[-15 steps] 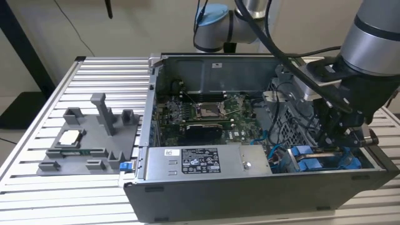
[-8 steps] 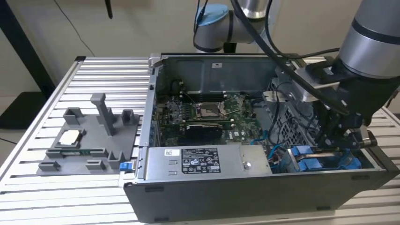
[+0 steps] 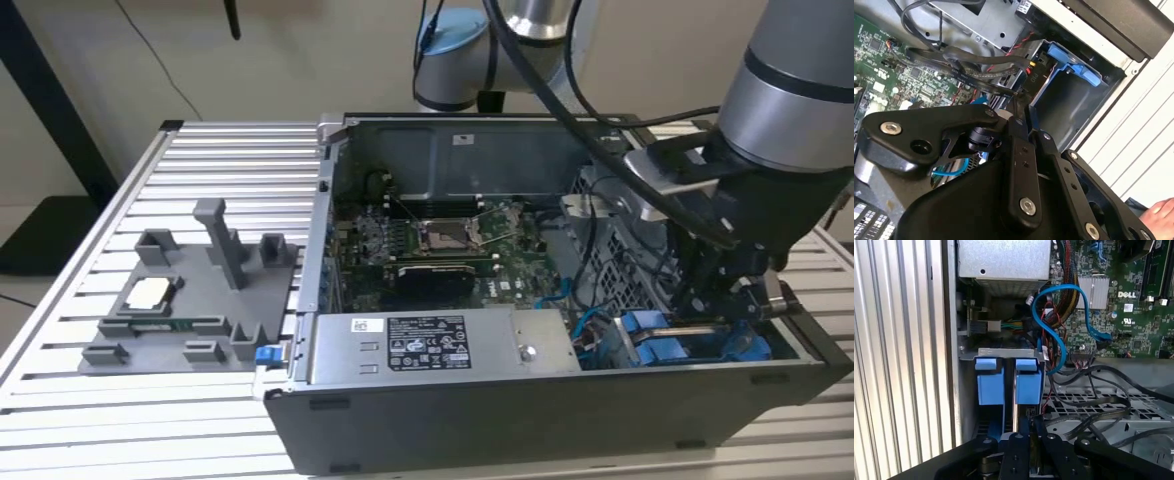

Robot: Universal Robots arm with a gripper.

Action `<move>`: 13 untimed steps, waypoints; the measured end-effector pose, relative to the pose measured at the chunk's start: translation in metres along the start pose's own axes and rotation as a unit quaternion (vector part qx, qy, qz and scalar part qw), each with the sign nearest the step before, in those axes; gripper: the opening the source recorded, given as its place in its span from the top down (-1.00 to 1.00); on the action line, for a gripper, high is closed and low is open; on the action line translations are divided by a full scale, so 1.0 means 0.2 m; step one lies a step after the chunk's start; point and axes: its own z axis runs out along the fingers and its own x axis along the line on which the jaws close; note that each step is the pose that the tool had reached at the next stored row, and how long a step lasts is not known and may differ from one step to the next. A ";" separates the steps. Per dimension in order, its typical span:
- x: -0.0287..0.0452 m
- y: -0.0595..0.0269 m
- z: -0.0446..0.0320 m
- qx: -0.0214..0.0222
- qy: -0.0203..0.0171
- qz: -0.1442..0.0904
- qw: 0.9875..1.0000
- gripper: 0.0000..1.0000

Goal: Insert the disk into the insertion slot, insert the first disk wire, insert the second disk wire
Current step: 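Insert the second disk wire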

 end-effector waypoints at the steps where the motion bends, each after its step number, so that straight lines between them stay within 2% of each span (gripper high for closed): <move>1: -0.002 0.001 0.001 0.000 0.000 0.000 1.000 0.69; 5: -0.007 0.002 0.007 0.001 0.000 0.001 1.000 0.69; 9: -0.007 0.006 0.029 0.005 0.000 0.002 1.000 0.69; 13: -0.007 0.007 0.032 0.005 0.000 0.002 1.000 0.65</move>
